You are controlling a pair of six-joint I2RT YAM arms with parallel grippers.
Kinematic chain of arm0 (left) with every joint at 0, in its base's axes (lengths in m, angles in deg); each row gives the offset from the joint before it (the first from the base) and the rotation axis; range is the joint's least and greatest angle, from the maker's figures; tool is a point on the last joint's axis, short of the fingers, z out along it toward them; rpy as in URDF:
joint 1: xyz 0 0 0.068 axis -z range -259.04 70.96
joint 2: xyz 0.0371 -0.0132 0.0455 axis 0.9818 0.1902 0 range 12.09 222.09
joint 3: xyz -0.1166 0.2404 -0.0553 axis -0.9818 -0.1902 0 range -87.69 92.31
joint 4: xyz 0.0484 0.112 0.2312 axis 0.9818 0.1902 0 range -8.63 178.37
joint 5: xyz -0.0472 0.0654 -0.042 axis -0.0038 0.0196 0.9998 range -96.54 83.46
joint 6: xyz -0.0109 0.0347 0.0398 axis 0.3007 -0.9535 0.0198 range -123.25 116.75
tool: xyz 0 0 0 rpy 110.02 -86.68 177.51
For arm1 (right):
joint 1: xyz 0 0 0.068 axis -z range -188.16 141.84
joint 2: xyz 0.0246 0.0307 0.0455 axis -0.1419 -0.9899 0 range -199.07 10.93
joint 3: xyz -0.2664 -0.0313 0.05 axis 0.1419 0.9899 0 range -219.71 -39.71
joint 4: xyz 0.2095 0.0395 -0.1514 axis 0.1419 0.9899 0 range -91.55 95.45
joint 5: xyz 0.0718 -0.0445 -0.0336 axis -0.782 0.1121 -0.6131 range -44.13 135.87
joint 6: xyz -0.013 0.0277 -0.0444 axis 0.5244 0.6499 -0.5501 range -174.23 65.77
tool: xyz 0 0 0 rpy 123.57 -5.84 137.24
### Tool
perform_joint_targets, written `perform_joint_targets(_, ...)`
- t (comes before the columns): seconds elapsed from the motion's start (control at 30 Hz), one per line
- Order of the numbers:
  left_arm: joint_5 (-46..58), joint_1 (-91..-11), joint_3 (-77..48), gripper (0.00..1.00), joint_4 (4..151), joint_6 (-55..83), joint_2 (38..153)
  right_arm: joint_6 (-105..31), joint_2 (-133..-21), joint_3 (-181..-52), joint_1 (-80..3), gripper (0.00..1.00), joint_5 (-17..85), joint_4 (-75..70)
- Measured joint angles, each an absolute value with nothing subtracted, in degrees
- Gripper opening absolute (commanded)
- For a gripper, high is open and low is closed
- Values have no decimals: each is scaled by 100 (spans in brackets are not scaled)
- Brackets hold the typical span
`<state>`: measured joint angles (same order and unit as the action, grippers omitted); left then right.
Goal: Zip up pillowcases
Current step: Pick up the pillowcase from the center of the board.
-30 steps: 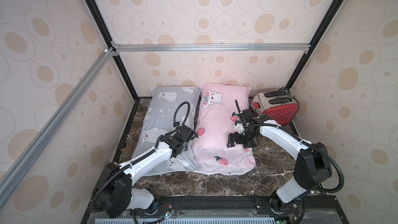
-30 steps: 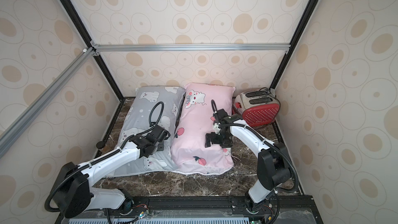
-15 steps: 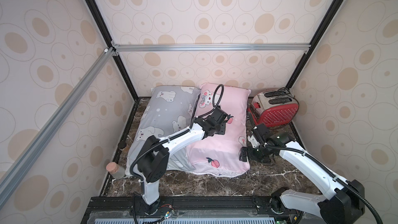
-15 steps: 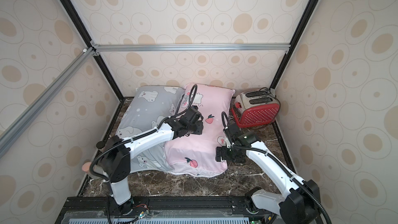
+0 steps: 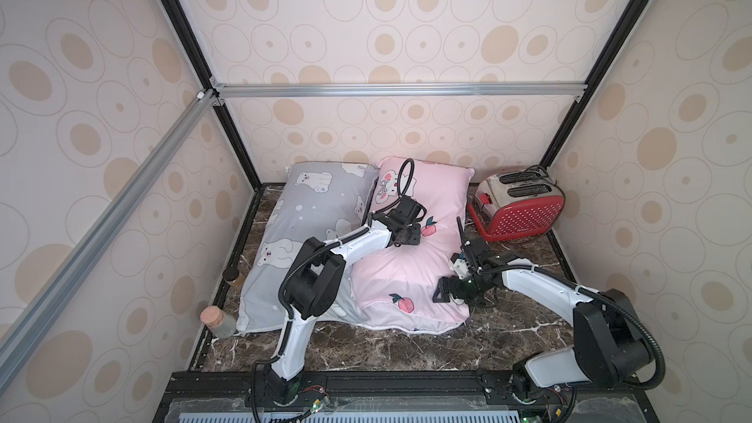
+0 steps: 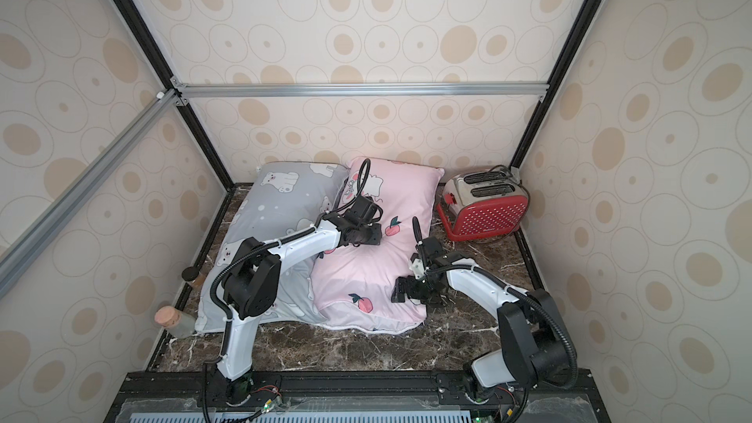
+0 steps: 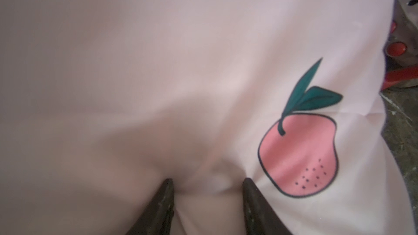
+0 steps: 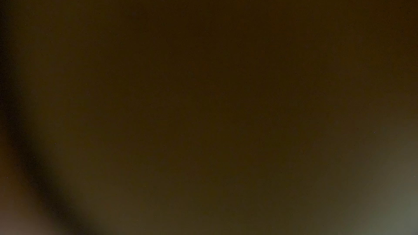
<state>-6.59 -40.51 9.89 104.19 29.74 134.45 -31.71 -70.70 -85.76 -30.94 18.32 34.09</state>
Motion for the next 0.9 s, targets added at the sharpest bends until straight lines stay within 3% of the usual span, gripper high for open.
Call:
perform_joint_targets(0.17,-627,-4130,1389,47,10437,2893,13782,-2852,-6075,-7942,-3092,79,951,3228)
perform_joint_targets(0.4,-423,-4338,1776,46,10481,2847,14097,-2331,-4766,-7719,-3094,70,389,3632)
perform_joint_targets(0.57,-270,-4408,1791,46,10470,2843,14112,-2154,-4399,-7719,-3064,53,365,4039)
perform_joint_targets(0.9,-238,-4410,1701,46,10350,2845,14112,-1920,-3719,-7634,-2817,44,468,4572)
